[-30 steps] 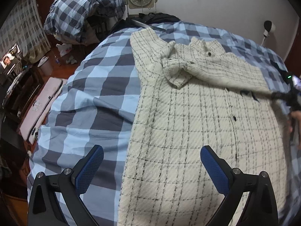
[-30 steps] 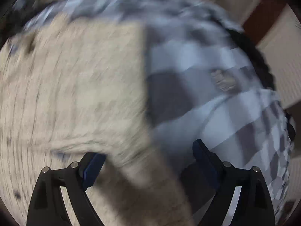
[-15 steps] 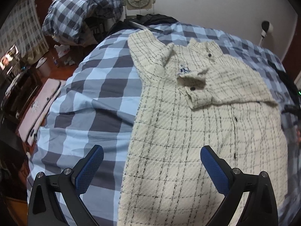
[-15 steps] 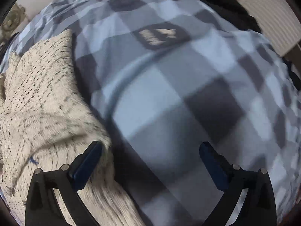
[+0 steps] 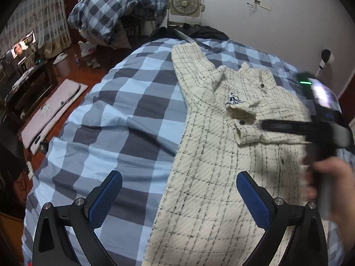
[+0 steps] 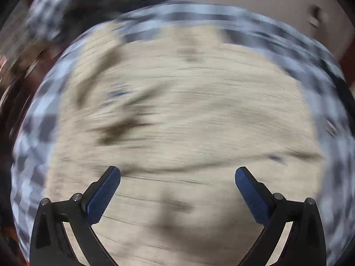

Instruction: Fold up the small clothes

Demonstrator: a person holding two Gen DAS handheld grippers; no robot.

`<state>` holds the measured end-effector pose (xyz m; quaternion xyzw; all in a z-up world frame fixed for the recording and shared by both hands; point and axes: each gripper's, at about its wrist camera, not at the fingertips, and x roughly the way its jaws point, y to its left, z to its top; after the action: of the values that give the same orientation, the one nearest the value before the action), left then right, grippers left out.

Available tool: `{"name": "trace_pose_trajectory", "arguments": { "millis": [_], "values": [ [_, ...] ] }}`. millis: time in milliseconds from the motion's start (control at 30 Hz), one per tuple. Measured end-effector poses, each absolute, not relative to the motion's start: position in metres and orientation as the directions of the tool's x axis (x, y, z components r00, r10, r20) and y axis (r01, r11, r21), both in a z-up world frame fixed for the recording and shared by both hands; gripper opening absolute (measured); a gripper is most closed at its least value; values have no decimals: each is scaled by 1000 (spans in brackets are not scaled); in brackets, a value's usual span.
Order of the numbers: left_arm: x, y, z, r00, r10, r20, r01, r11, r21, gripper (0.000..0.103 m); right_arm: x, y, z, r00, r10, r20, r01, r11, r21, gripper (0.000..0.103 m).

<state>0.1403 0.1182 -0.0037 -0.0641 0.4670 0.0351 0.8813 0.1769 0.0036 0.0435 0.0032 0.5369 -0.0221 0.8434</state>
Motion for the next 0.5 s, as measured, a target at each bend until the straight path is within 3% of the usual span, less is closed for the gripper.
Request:
{"name": "trace_pose_trajectory", "arguments": {
  "millis": [167,200,233,300,333,500],
  "values": [
    [142,125,-1,564,-28,-825,-131,984,-123,103,215,54,-4,361,-69,-930,-41,995,-90,99],
    [142,126,-1,563,-36,-826,-133,982,-133,103,220,52,-16,327,-74,-942,-23,996,-86,85],
    [142,128,-1,562,-43,-826,-134,981,-143,103,224,49,-28,282,-77,-956,0,997,-80,56],
    [142,131,0,563,-61,-824,-139,976,-168,103,227,34,-39,236,-72,-969,52,997,-61,38],
    [142,132,1,564,-69,-823,-141,974,-179,103,226,27,-34,259,-30,-965,67,998,-13,18],
    [142,134,2,568,-84,-819,-147,968,-201,103,219,-23,24,446,278,-851,176,905,388,13]
  ]
}}
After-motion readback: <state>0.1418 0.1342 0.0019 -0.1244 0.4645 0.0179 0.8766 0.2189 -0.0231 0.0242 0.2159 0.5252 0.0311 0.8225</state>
